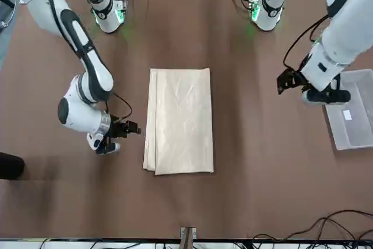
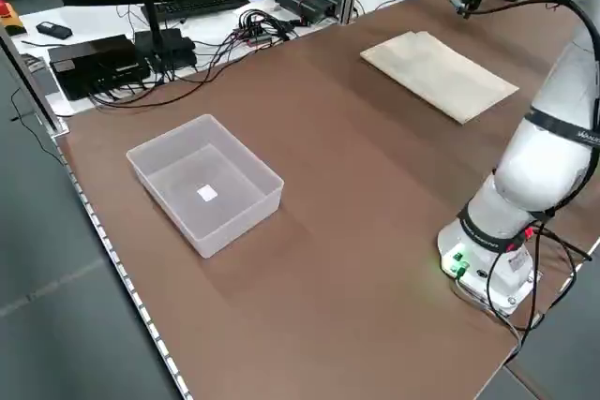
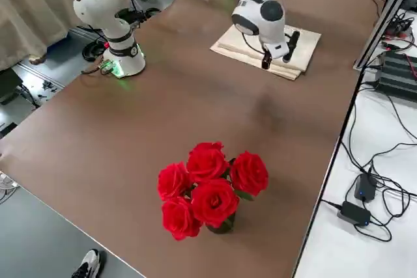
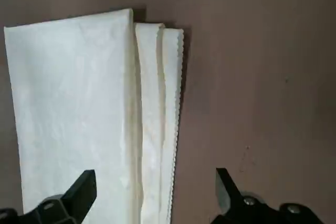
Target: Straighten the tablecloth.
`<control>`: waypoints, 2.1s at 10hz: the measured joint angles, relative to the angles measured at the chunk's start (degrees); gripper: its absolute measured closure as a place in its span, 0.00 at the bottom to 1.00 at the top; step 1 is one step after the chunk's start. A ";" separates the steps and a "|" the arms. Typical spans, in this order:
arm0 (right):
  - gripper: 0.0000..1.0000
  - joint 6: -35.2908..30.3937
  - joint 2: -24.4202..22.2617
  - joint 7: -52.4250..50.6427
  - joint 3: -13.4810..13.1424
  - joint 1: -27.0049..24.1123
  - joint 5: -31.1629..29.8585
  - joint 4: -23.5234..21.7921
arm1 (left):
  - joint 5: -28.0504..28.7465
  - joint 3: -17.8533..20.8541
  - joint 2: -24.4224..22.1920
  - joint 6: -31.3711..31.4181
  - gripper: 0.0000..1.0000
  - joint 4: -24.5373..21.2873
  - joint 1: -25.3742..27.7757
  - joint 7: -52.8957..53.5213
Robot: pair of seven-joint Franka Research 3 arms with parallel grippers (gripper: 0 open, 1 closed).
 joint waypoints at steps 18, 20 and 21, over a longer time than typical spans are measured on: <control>0.00 6.52 7.42 -19.41 0.83 3.84 27.69 -6.48 | -0.92 18.80 -7.94 -0.58 0.01 -5.11 -9.55 9.99; 0.04 6.56 8.07 -21.33 0.83 4.71 30.61 -6.48 | -0.91 18.78 -7.79 -0.55 0.01 -5.21 -9.57 10.02; 0.04 6.63 8.57 -23.06 0.83 5.16 32.09 -6.48 | -0.91 18.74 -7.69 -0.54 0.01 -5.27 -9.62 10.02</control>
